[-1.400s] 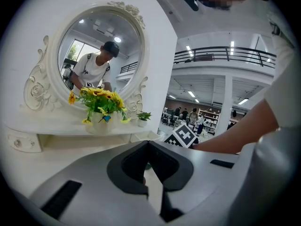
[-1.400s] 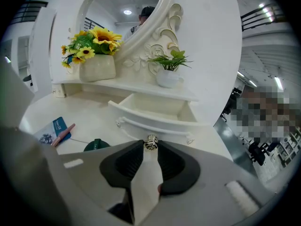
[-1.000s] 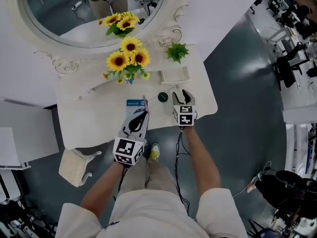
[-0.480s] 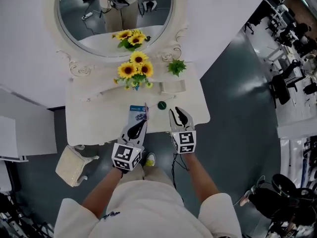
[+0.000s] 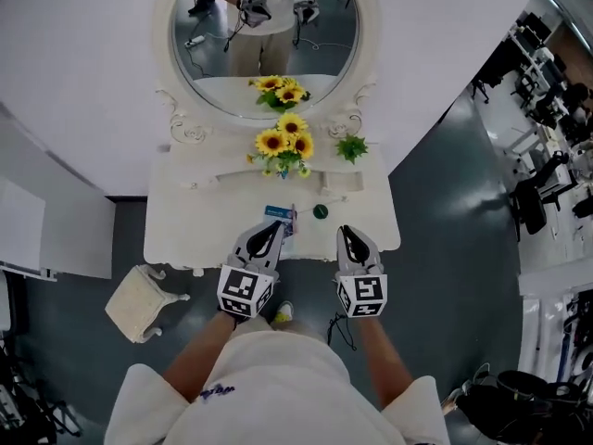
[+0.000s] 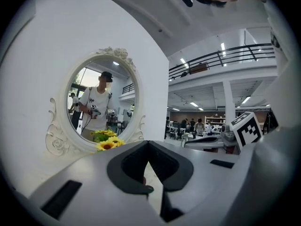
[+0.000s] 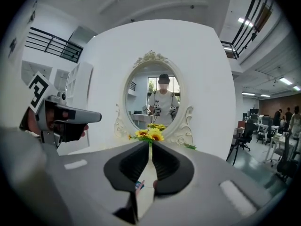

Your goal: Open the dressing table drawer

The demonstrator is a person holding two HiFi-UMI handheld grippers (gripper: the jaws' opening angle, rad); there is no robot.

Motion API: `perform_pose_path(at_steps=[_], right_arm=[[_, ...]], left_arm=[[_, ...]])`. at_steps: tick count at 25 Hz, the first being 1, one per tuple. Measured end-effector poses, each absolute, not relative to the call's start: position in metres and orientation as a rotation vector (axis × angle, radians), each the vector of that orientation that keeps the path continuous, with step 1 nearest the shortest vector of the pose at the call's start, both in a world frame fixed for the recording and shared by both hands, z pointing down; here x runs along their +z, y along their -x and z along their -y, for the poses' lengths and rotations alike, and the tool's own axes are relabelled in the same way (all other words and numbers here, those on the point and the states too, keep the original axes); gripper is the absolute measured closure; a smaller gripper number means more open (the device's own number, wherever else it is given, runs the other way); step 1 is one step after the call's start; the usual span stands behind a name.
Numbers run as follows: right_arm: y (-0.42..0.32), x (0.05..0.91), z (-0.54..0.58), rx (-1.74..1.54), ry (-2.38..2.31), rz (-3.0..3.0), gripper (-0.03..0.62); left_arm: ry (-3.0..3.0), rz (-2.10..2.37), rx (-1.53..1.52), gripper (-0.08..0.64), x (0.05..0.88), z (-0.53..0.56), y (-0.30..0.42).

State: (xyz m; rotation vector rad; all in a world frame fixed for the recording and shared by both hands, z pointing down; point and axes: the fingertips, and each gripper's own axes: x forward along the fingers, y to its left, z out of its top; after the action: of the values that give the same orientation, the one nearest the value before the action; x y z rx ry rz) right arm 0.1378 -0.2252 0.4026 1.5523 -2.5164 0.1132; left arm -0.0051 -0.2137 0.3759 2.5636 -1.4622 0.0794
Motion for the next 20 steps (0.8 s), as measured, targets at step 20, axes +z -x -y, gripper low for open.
perform_pose_path(at_steps=[20], right_arm=[[-0.014,0.320,0.190,0.110,-1.266,2.762,0.581]], left_arm=[[-2.468,1.758,-0.018,0.552,0.300,0.163,0.090]])
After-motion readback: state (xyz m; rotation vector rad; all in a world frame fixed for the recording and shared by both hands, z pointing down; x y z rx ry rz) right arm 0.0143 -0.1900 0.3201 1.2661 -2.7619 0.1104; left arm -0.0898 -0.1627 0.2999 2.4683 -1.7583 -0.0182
